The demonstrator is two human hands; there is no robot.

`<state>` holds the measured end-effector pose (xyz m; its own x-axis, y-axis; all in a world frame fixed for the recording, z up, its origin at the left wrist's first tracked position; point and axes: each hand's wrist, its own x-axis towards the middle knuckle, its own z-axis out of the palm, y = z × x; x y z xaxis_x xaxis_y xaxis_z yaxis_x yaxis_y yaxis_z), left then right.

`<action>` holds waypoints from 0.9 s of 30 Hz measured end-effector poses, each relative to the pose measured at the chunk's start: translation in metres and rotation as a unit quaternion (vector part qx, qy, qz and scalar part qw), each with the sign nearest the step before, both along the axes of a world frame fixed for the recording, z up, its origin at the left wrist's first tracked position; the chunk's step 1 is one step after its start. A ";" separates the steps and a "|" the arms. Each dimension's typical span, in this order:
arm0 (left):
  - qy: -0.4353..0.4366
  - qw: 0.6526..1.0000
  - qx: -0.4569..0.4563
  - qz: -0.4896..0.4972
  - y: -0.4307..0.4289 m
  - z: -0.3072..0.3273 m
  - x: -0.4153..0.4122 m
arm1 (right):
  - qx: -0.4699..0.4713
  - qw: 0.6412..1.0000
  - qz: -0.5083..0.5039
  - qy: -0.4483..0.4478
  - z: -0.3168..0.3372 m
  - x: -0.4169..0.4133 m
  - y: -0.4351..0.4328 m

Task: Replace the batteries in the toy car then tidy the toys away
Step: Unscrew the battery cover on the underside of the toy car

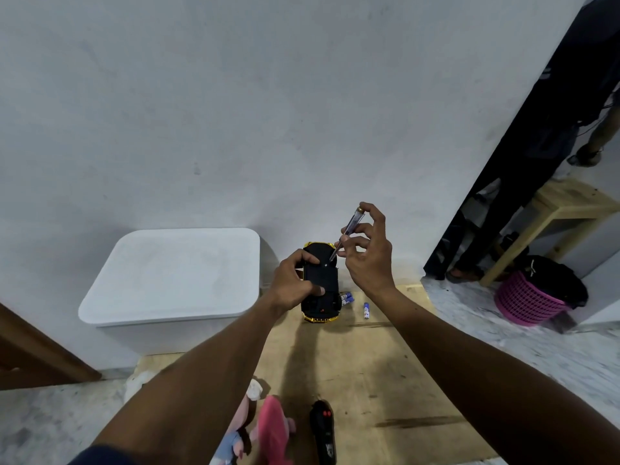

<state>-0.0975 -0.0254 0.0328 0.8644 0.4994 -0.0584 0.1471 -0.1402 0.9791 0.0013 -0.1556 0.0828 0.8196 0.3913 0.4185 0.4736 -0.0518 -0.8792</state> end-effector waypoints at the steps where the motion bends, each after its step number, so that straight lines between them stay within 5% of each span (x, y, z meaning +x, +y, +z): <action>1: 0.000 1.000 0.003 0.001 0.000 0.000 0.000 | 0.001 1.000 -0.002 -0.001 -0.001 0.000 0.000; 27: -0.020 1.000 0.014 0.011 0.003 0.007 0.001 | -0.003 0.999 0.026 -0.041 0.004 -0.010 0.003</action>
<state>-0.0966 -0.0227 0.0397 0.8540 0.5202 -0.0085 0.1105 -0.1654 0.9800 -0.0088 -0.1527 0.0864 0.7607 0.4355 0.4814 0.5464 -0.0293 -0.8370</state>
